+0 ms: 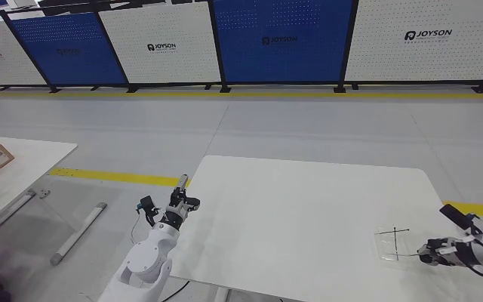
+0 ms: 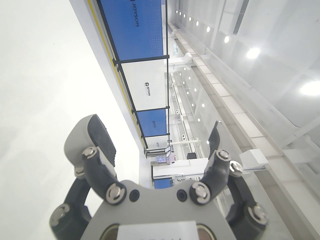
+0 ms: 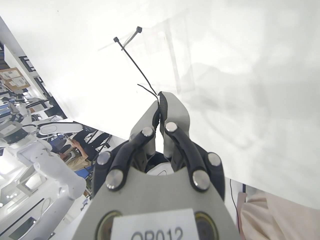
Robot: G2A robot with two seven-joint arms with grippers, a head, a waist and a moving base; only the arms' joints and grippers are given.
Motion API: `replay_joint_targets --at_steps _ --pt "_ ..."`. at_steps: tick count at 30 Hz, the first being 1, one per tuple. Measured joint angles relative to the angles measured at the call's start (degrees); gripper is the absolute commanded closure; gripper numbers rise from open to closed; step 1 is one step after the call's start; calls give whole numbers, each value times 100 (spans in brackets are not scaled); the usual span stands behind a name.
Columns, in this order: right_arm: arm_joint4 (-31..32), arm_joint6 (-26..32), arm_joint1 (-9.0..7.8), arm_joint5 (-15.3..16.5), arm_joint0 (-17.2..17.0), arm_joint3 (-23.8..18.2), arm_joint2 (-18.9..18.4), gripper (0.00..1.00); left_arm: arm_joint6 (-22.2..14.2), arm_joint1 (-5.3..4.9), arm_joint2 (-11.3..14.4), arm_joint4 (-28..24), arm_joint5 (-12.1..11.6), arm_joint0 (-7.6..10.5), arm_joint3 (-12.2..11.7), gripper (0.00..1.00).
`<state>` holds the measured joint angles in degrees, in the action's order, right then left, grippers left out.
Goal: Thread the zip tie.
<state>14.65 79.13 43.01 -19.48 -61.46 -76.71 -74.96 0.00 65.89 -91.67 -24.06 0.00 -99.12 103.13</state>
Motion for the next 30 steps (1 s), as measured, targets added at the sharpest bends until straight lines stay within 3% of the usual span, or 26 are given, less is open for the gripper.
replay_joint_targets --at_steps 6,10,13,26,30 --pt "-267 -376 -77 0 -423 -308 -502 100 0 0 0 0 0 0 0 0" --pt "-692 -897 -113 21 -983 -696 -1009 100 0 0 0 0 0 0 0 0" --pt "-1031 -952 -121 166 -1253 -841 -1207 100 0 0 0 0 0 0 0 0" --pt "-1013 -961 -117 178 -1256 -835 -1203 100 0 0 0 0 0 0 0 0" --pt "-1336 -1331 -98 646 -1389 -849 -1355 100 0 0 0 0 0 0 0 0"
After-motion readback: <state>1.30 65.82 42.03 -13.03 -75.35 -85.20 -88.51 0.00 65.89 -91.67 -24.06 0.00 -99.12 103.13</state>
